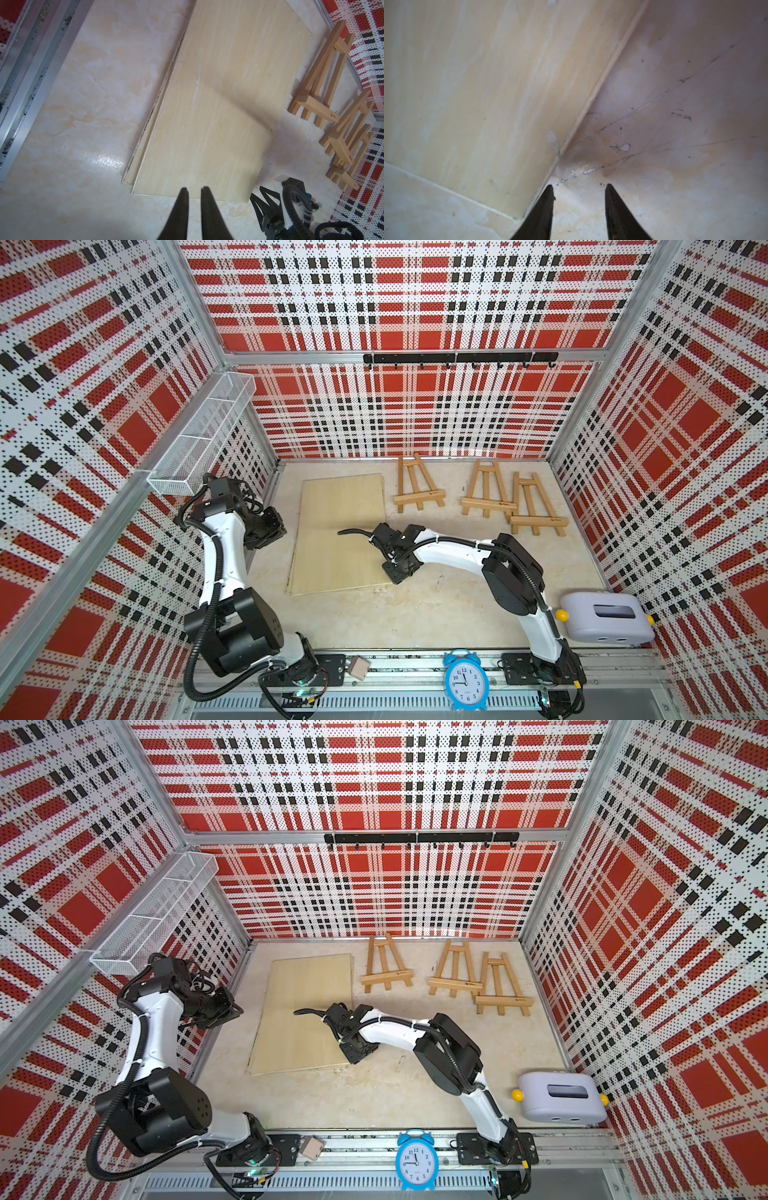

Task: Disassemble the easel
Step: Adjust the drawing board at the center of the board, then reset both arms

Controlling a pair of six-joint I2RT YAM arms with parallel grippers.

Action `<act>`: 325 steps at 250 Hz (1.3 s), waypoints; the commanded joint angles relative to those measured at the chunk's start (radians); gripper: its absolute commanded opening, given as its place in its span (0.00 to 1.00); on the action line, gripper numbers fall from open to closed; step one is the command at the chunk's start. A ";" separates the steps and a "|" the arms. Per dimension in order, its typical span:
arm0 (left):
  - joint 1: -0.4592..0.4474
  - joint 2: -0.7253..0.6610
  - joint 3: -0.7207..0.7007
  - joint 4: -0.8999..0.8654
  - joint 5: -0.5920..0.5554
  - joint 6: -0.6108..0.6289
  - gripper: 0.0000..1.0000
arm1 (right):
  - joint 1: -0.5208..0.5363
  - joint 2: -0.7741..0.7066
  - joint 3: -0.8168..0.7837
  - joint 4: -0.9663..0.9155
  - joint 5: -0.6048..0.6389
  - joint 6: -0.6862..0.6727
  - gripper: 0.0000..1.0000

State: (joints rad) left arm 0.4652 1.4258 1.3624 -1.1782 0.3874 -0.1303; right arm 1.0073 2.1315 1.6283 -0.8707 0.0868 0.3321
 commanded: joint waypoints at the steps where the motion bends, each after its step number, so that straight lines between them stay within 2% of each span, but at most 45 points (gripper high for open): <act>1: 0.009 -0.024 0.022 -0.017 0.021 0.019 0.18 | 0.016 -0.001 0.012 0.025 -0.030 0.024 0.44; 85: 0.020 -0.022 0.018 -0.018 0.024 0.027 0.18 | 0.024 0.005 0.032 0.044 -0.067 0.038 0.44; 127: 0.023 -0.025 0.019 -0.019 0.025 0.027 0.18 | 0.022 0.001 0.016 0.020 -0.012 0.037 0.46; 152: 0.023 -0.032 0.023 -0.019 0.026 0.029 0.18 | 0.012 -0.050 -0.036 0.026 0.050 0.047 0.47; 191: 0.020 -0.090 0.033 0.003 0.043 0.040 0.18 | -0.036 -0.239 -0.175 0.054 0.146 0.070 0.49; 227: -0.036 -0.199 0.043 0.079 0.022 0.037 0.23 | -0.109 -0.520 -0.306 0.139 0.202 0.054 0.50; 258: -0.130 -0.298 0.044 0.164 -0.050 0.019 0.29 | -0.172 -0.755 -0.373 0.213 0.273 0.005 0.53; 298: -0.290 -0.405 0.012 0.301 -0.195 -0.006 0.35 | -0.245 -0.974 -0.421 0.246 0.389 -0.056 0.63; 312: -0.367 -0.440 -0.021 0.361 -0.264 0.010 0.39 | -0.279 -1.040 -0.442 0.256 0.423 -0.070 0.67; 325: -0.427 -0.476 -0.094 0.460 -0.298 0.039 0.47 | -0.322 -1.096 -0.466 0.267 0.427 -0.080 0.69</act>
State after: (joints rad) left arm 0.1406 1.0084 1.3655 -0.9195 0.2375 -0.1226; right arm 0.7509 1.1175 1.2232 -0.6441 0.4183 0.3012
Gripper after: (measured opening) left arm 0.415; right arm 0.669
